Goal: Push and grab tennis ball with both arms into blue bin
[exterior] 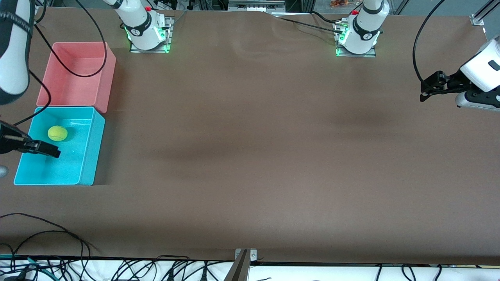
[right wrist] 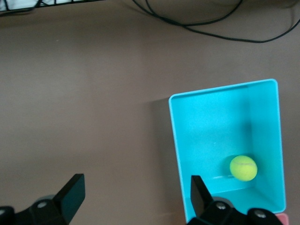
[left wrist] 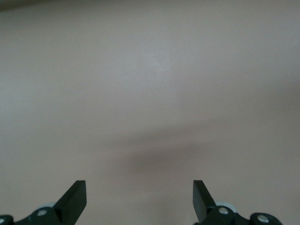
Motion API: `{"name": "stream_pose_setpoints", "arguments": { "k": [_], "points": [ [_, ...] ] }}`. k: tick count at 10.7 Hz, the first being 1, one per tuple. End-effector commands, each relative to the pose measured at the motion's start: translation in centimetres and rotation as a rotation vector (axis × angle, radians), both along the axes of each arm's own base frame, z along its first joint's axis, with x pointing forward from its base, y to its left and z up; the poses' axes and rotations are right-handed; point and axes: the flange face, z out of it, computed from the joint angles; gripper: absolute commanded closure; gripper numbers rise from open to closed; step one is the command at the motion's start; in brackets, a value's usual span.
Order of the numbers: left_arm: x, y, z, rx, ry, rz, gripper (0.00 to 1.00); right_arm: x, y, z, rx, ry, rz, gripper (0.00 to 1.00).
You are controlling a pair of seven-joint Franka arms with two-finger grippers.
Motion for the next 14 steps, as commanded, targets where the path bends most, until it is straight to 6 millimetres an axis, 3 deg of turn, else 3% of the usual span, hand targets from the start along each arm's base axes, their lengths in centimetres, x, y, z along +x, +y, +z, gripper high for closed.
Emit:
{"name": "stream_pose_setpoints", "arguments": {
  "k": [1, 2, 4, 7, 9, 14],
  "points": [
    [-0.1, -0.1, 0.7, -0.020, 0.003, 0.005, 0.00, -4.3, 0.4, 2.8, 0.041, -0.036, -0.077, 0.00],
    [-0.1, -0.1, 0.8, -0.020, 0.001, 0.005, 0.00, -5.5, 0.3, 2.4, 0.045, -0.036, -0.095, 0.00],
    [-0.2, -0.9, 0.8, -0.020, 0.001, -0.006, 0.00, -7.3, 2.5, 0.6, 0.013, -0.096, -0.133, 0.00],
    [-0.2, -1.2, 0.8, -0.019, 0.000, -0.012, 0.00, -8.6, 2.6, 1.6, 0.017, -0.057, -0.088, 0.00],
    [-0.2, -1.3, 0.8, -0.019, 0.000, -0.014, 0.00, -9.1, 3.5, 2.7, 0.095, -0.050, -0.116, 0.00],
    [-0.2, -0.8, 0.8, -0.019, 0.000, -0.009, 0.00, -10.1, 4.0, 4.4, 0.086, -0.046, -0.195, 0.00]
  ]
}}
